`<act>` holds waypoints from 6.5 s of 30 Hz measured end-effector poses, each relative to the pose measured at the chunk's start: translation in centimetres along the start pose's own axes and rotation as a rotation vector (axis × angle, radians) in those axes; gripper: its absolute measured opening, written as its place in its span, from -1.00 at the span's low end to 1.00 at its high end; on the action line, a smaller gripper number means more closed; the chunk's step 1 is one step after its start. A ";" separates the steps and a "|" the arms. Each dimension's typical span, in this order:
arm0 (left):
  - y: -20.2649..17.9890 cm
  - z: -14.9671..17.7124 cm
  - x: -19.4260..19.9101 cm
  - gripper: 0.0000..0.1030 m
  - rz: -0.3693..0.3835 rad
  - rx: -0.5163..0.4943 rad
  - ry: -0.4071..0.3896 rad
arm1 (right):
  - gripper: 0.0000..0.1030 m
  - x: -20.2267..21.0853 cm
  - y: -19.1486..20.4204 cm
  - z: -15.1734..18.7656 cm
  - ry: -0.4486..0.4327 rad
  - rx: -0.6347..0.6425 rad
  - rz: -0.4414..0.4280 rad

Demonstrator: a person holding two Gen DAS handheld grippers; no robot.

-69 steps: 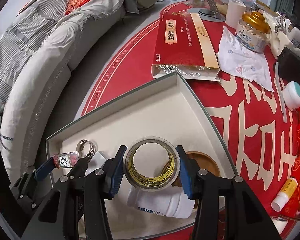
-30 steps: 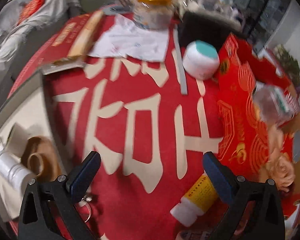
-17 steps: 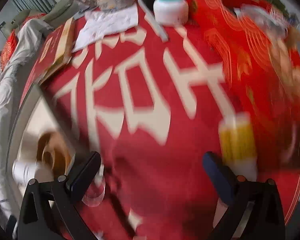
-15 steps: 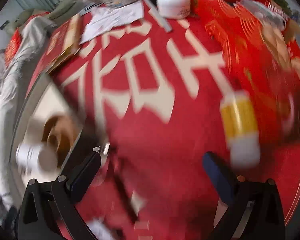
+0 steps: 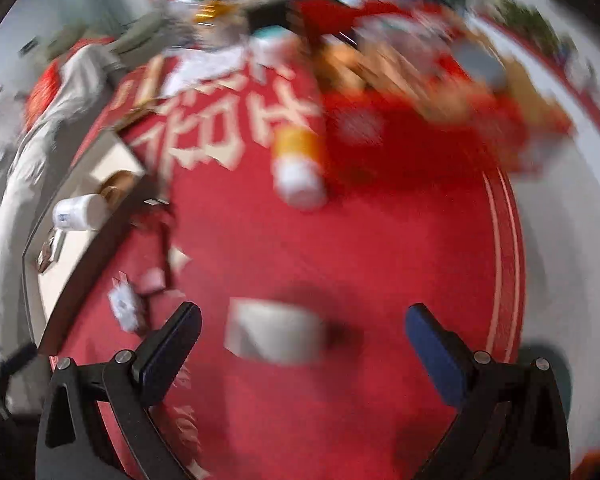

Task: Organize rigid objects
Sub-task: 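Withdraw both open tools from the tray toward the table, then move right tool to wide white tape roll while left tool approaches white card, then close right tool on the wide white roll while left tool grasps the white card, then carry white roll in right tool while left tool carries white card over tray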

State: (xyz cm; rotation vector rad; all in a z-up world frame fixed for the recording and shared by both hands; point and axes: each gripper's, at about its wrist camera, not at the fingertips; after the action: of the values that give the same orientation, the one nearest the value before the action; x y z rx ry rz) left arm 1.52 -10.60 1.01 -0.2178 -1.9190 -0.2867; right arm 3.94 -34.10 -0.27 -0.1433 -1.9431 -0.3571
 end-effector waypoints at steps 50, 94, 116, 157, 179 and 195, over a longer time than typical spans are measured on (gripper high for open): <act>-4.0 3.2 -3.6 1.00 0.077 0.035 0.062 | 1.00 -6.7 4.9 2.8 0.083 0.284 0.074; 0.8 4.1 2.5 -0.52 0.000 0.142 -0.081 | 0.05 0.9 2.8 4.8 0.108 0.169 -0.053; 1.7 4.6 2.7 -0.52 0.026 0.172 -0.099 | 0.05 1.0 5.2 6.3 0.127 0.246 -0.037; 19.7 -7.9 14.5 -0.52 -0.152 0.519 -0.395 | 0.05 13.8 25.9 -10.2 -0.214 0.444 -0.353; 21.5 -4.4 -0.6 -0.52 -0.171 0.621 -0.097 | 0.05 -7.3 29.5 -3.0 0.296 0.553 -0.217; 20.7 -5.4 -3.9 -0.52 -0.162 0.623 -0.042 | 0.05 -7.7 31.8 -5.4 0.134 0.682 -0.098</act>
State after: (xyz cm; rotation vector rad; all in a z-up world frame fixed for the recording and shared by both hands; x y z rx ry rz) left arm 13.64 7.47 1.19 0.3481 -1.9751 0.2172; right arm 20.11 -5.12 0.35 0.4103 -1.8400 0.2383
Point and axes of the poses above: each gripper's, at about its wrist camera, not at the fingertips, and x roughly against the way its jaws point, y to its left, z to its underside, and after that the axes turned 3 degrees about -x, right-handed
